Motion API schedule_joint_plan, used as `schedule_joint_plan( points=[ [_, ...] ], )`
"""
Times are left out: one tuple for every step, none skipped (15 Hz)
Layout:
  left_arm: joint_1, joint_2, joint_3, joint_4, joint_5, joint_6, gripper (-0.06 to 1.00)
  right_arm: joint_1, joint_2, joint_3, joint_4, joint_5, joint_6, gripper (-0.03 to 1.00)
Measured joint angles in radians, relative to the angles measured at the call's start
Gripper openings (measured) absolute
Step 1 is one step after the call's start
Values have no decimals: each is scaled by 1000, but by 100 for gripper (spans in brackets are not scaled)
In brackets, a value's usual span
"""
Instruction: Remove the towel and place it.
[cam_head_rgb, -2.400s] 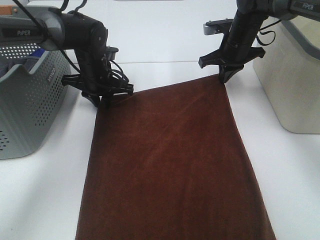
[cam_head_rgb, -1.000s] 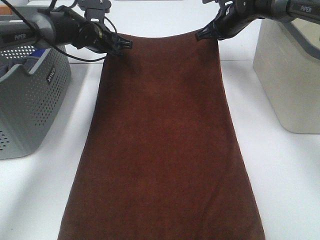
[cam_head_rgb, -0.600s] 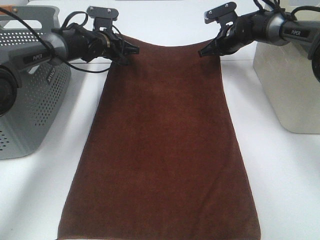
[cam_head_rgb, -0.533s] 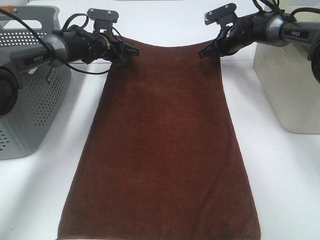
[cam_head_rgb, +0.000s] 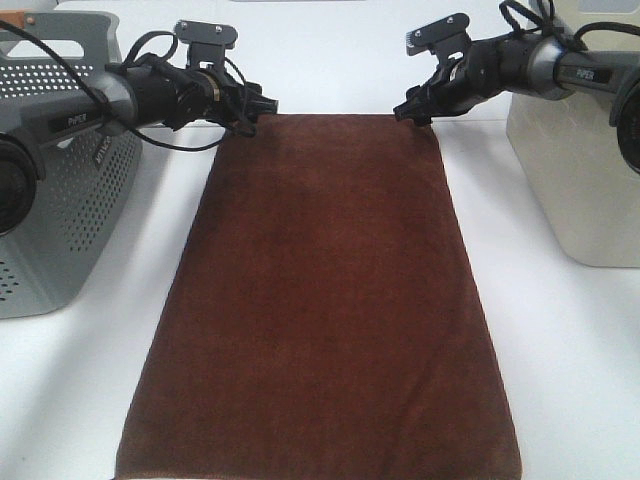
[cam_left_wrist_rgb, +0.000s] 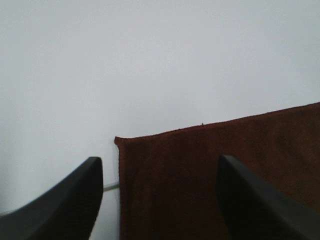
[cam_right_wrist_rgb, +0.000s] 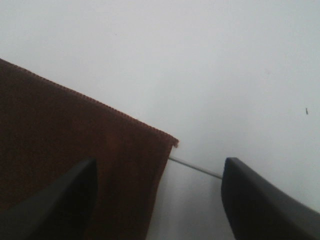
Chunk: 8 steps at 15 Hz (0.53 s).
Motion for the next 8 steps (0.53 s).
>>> schedule_joint_plan(
  points=[
    [0,-12,0,-7,2,0,67,0,-15,0,23,31,3,69],
    [0,-27,0,-26,8,0,68,0,-36,0,52,67,3,69],
    [0,-49,0,-58,18,0,68,0,-65,0,88,109,4,69],
    [-4,-82,0,-85,49,0,68,0,-95,0,121,150,9,69],
    [-10,-115,0,-103,90,0,68,0,-130,0,161,197,12,69],
    [-14,-135,0,-108,118,0,68,0,-148,0,184,229,13,69],
    [-26,-175,-1,-113,176,2,68,0,-183,0,221,298,15,69],
    [-39,-220,-2,-115,246,12,68,0,-223,0,260,362,15,69]
  ],
)
